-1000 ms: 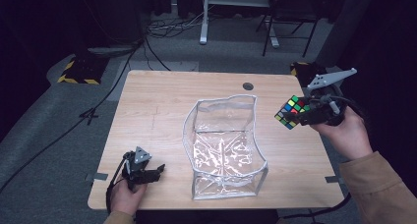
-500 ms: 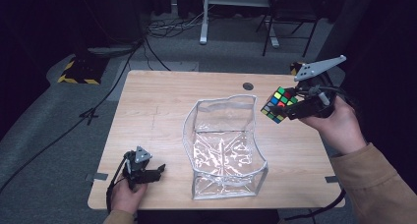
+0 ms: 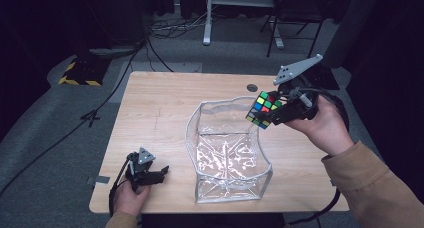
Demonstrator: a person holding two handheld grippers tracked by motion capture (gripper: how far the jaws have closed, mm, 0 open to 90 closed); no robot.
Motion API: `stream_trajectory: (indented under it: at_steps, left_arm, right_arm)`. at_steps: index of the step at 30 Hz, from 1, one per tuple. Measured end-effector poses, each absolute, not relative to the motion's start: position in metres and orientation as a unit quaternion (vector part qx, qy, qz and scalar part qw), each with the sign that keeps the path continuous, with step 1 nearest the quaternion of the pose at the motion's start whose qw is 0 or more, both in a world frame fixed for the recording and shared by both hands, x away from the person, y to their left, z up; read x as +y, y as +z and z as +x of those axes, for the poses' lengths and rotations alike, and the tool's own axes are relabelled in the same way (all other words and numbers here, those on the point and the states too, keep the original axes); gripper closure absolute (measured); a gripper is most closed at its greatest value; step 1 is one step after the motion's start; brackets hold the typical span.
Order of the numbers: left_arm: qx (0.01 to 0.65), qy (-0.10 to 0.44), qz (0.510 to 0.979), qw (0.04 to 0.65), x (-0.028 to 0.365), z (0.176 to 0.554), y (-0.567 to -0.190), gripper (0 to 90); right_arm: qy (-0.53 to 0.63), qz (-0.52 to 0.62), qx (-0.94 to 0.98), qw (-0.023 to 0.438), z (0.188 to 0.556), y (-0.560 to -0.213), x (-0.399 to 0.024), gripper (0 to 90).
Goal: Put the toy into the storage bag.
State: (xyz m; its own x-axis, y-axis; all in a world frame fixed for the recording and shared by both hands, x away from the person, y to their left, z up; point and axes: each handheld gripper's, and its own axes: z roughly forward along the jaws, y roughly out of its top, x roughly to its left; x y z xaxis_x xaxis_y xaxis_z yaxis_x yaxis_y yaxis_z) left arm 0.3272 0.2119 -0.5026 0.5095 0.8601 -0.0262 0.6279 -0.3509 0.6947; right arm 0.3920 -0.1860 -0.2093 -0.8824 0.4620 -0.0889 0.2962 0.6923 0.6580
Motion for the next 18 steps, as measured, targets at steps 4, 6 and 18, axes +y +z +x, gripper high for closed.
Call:
stream_trajectory:
  at_steps: [4,6,18]
  left_arm:
    - [0.468,0.177,0.801,0.330,0.211,0.330,-0.503,21.2]
    - [0.469,0.175,0.801,0.330,0.210,0.331,-0.503,21.2]
    - [0.471,0.176,0.799,0.330,0.209,0.336,-0.503,20.5]
  right_arm:
    - [0.330,0.198,0.915,0.120,0.391,-0.207,-0.173,34.0]
    - [0.328,0.193,0.917,0.121,0.390,-0.207,-0.166,34.0]
    - [0.321,0.167,0.925,0.112,0.389,-0.212,-0.126,34.0]
